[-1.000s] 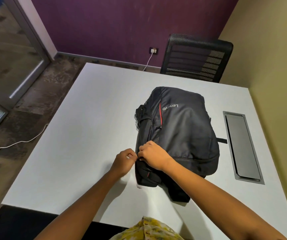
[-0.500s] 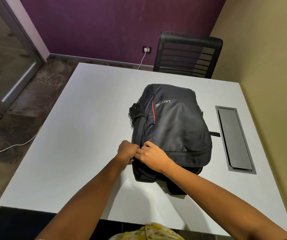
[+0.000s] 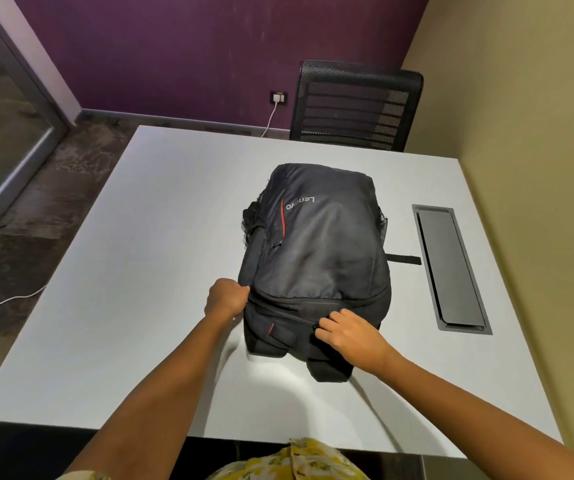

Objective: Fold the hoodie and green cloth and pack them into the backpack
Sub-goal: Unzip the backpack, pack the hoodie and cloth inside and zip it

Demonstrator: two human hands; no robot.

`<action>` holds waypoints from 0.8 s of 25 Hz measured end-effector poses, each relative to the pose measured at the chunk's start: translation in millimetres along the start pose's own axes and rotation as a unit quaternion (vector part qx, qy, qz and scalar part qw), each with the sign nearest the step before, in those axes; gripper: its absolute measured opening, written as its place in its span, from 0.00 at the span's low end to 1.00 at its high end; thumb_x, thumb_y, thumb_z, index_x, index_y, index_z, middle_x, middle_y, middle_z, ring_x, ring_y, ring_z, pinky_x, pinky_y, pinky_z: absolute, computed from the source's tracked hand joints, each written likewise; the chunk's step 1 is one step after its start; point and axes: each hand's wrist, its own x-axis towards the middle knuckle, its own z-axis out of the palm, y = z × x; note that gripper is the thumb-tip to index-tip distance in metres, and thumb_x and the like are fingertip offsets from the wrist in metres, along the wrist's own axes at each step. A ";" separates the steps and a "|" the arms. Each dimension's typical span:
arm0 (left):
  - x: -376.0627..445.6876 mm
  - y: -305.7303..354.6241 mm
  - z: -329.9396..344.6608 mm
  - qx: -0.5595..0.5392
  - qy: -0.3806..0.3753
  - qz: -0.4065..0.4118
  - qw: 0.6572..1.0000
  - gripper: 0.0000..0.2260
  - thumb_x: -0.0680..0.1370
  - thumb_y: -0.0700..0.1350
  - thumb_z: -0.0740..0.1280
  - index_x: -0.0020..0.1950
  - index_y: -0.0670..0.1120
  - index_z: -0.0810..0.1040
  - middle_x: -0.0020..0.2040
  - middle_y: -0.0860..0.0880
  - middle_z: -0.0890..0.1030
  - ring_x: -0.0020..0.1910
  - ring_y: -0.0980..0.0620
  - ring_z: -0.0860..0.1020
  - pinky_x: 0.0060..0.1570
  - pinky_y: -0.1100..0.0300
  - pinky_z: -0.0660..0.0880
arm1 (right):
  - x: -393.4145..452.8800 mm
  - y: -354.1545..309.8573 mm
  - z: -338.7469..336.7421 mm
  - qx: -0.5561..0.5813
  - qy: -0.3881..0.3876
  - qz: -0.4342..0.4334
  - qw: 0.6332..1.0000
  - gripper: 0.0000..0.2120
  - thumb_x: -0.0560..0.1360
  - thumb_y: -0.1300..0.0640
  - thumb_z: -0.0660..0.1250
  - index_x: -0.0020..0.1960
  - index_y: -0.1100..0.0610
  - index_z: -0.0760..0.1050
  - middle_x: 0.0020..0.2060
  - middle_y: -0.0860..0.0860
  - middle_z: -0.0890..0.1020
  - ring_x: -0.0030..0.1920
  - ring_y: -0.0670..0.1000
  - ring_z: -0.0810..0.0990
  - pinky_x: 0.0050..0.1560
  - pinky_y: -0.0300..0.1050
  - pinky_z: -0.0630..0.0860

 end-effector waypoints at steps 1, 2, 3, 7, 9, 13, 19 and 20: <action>0.8 0.7 -2.0 0.011 0.010 0.002 1.000 0.14 0.73 0.48 0.70 0.30 0.44 0.75 0.36 0.43 0.83 0.35 0.40 0.83 0.46 0.48 0.82 | -14.9 3.4 -0.4 0.005 -0.003 0.018 1.000 0.12 0.63 0.63 0.77 0.41 0.52 0.79 0.34 0.47 0.76 0.33 0.49 0.75 0.34 0.41 0.72; 0.9 2.4 -3.9 0.017 0.017 0.005 1.000 0.14 0.74 0.48 0.70 0.30 0.45 0.75 0.36 0.43 0.83 0.34 0.41 0.83 0.45 0.49 0.82 | -30.5 7.1 -0.3 0.013 -0.007 0.037 0.999 0.14 0.61 0.64 0.78 0.42 0.51 0.80 0.34 0.47 0.77 0.33 0.49 0.75 0.33 0.41 0.72; 2.0 3.6 -4.3 0.025 0.021 0.007 0.999 0.14 0.74 0.48 0.70 0.30 0.45 0.74 0.35 0.44 0.82 0.33 0.41 0.83 0.45 0.50 0.82 | -45.3 10.5 0.0 0.023 -0.012 0.056 0.998 0.16 0.59 0.65 0.79 0.42 0.51 0.80 0.34 0.47 0.77 0.33 0.49 0.76 0.32 0.41 0.73; -6.6 8.4 4.1 0.080 0.042 0.004 0.996 0.10 0.77 0.49 0.66 0.37 0.47 0.75 0.43 0.45 0.82 0.38 0.43 0.80 0.47 0.54 0.77 | -77.7 8.2 13.0 0.087 0.002 0.152 0.985 0.24 0.56 0.68 0.80 0.49 0.54 0.81 0.38 0.48 0.80 0.35 0.51 0.79 0.29 0.43 0.77; -22.1 9.9 14.0 0.104 0.094 0.048 0.989 0.07 0.79 0.47 0.63 0.43 0.46 0.73 0.48 0.45 0.79 0.43 0.41 0.78 0.47 0.50 0.77 | -78.8 -6.8 21.0 0.147 0.049 0.218 0.963 0.14 0.67 0.65 0.74 0.49 0.55 0.77 0.39 0.48 0.78 0.35 0.52 0.78 0.30 0.44 0.76; -76.9 7.5 41.6 0.076 0.169 0.354 0.917 0.08 0.75 0.35 0.61 0.48 0.47 0.68 0.47 0.47 0.72 0.41 0.44 0.72 0.42 0.50 0.70 | -63.5 -38.3 22.2 0.329 0.156 0.415 0.834 0.07 0.78 0.55 0.66 0.43 0.56 0.74 0.36 0.47 0.76 0.34 0.47 0.75 0.36 0.40 0.75; -113.5 15.0 98.9 0.281 0.003 0.589 0.758 0.05 0.76 0.43 0.64 0.51 0.46 0.75 0.47 0.51 0.75 0.44 0.49 0.73 0.44 0.52 0.71 | -54.4 -38.9 8.7 0.482 0.220 0.530 0.662 0.05 0.73 0.60 0.75 0.45 0.53 0.80 0.35 0.47 0.82 0.36 0.45 0.80 0.40 0.31 0.77; -112.3 16.6 105.6 0.298 0.002 0.582 0.756 0.07 0.77 0.45 0.65 0.54 0.46 0.76 0.49 0.51 0.76 0.46 0.49 0.74 0.46 0.53 0.72 | -55.7 -40.2 7.6 0.493 0.222 0.529 0.654 0.05 0.72 0.60 0.75 0.45 0.54 0.80 0.35 0.48 0.82 0.36 0.45 0.80 0.41 0.31 0.77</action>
